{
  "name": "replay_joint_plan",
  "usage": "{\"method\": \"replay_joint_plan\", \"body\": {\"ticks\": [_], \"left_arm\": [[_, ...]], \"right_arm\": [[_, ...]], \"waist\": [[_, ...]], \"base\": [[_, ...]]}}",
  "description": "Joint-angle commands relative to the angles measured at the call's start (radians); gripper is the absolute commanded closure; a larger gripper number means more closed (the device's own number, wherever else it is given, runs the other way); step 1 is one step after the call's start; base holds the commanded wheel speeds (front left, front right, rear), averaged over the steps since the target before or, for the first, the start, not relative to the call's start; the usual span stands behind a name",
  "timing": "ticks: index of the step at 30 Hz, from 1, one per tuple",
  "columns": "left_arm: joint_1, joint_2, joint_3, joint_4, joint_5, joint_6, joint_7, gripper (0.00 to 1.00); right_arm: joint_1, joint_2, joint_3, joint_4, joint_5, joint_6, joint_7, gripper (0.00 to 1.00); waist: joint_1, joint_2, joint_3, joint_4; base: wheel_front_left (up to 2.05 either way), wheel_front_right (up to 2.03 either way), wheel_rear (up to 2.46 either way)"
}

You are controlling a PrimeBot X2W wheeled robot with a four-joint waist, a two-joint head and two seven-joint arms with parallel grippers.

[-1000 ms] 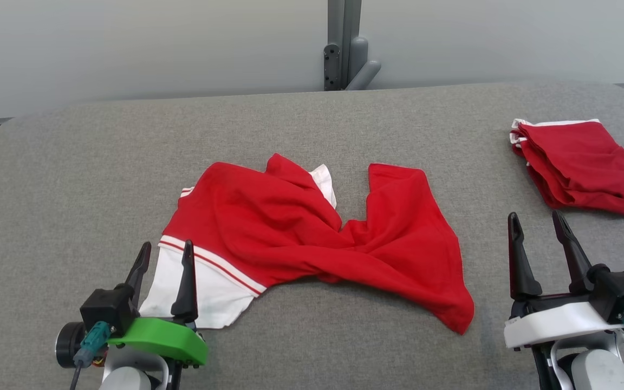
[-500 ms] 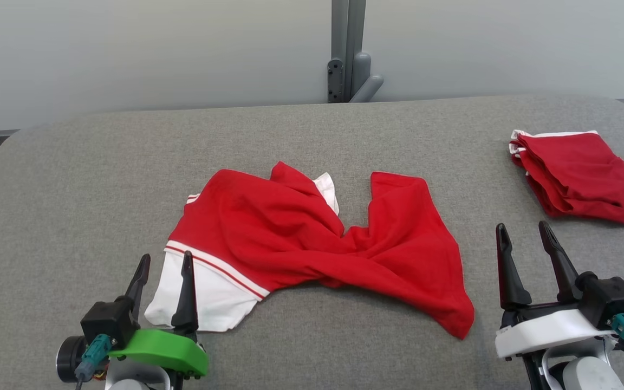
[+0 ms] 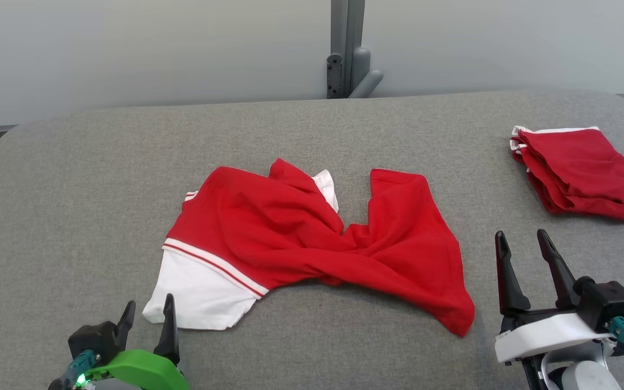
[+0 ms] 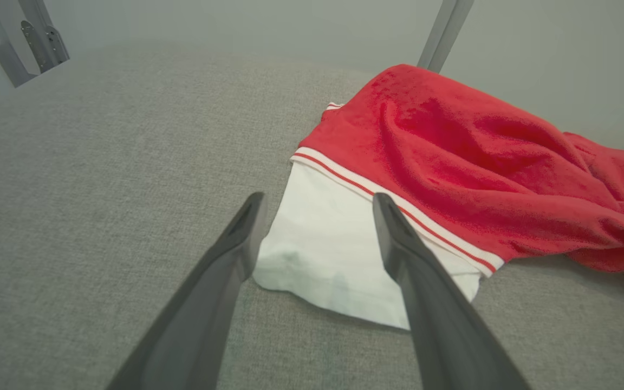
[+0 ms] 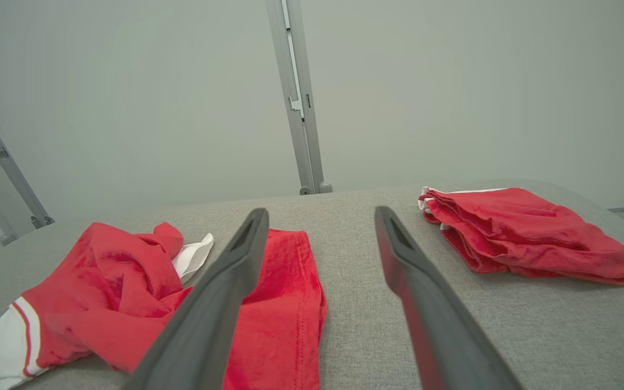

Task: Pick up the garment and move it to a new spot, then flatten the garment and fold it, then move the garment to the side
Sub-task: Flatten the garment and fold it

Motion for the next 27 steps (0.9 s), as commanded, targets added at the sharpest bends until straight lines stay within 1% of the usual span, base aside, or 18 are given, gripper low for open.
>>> {"method": "replay_joint_plan", "body": {"ticks": [1,2,7,13,14,21,22,23,24,25,27], "left_arm": [[-0.001,0.011,0.008,0.029,-0.024,-0.011,0.016,0.0],[-0.001,0.011,0.008,0.029,-0.024,-0.011,0.016,0.0],[-0.032,0.015,0.031,0.126,-0.07,-0.029,0.035,0.0],[-0.078,0.013,0.05,0.234,-0.106,-0.051,0.004,0.0],[-0.094,0.01,0.044,0.262,-0.113,-0.061,-0.005,0.0],[-0.147,0.006,0.035,0.344,-0.14,-0.08,-0.033,0.0],[-0.151,0.005,0.035,0.357,-0.145,-0.083,-0.034,0.17],[-0.155,0.005,0.031,0.367,-0.146,-0.086,-0.037,0.4],[-0.16,0.005,0.028,0.378,-0.148,-0.087,-0.039,0.6],[-0.164,0.006,0.026,0.385,-0.147,-0.089,-0.041,0.7],[-0.17,0.002,0.027,0.393,-0.156,-0.091,-0.048,0.95]], "right_arm": [[-0.001,-0.001,-0.002,0.003,0.003,-0.001,-0.003,0.0],[-0.001,-0.001,-0.002,0.003,0.003,-0.001,-0.003,0.0],[-0.018,-0.001,0.002,0.009,-0.001,-0.001,-0.003,0.0],[-0.026,-0.001,0.004,0.009,-0.011,-0.001,-0.003,0.0],[-0.029,-0.001,0.003,0.007,-0.016,-0.001,-0.003,0.0],[-0.037,-0.001,0.005,0.01,-0.02,-0.001,-0.003,0.0],[-0.037,-0.001,0.005,0.01,-0.021,-0.001,-0.003,0.0],[-0.037,-0.001,0.005,0.011,-0.02,-0.001,-0.003,0.0],[-0.037,-0.001,0.003,0.012,-0.021,-0.001,-0.003,0.0],[-0.036,-0.001,0.001,0.014,-0.021,-0.001,-0.003,0.0],[-0.028,-0.001,-0.002,0.018,-0.018,-0.001,-0.003,0.0]], "waist": [[0.0,0.0029,0.01,-0.002],[0.0,0.0029,0.01,-0.002],[0.0,0.0029,0.028,-0.01],[0.0,0.0029,0.048,-0.028],[0.0,0.0029,0.054,-0.033],[0.0,0.0029,0.07,-0.051],[0.0,0.0029,0.071,-0.053],[0.0,0.0029,0.072,-0.056],[0.0,0.0029,0.073,-0.058],[0.0,0.0029,0.073,-0.059],[0.0,0.0029,0.073,-0.061]], "base": [[0.0,0.0,0.0],[0.0,0.0,0.0],[0.0,0.0,0.0],[0.0,0.0,0.0],[0.0,0.0,0.0],[0.0,0.0,0.0],[0.0,0.0,0.0],[0.0,0.0,0.0],[0.0,0.0,0.0],[0.0,0.0,0.0],[0.0,0.0,0.0]]}}
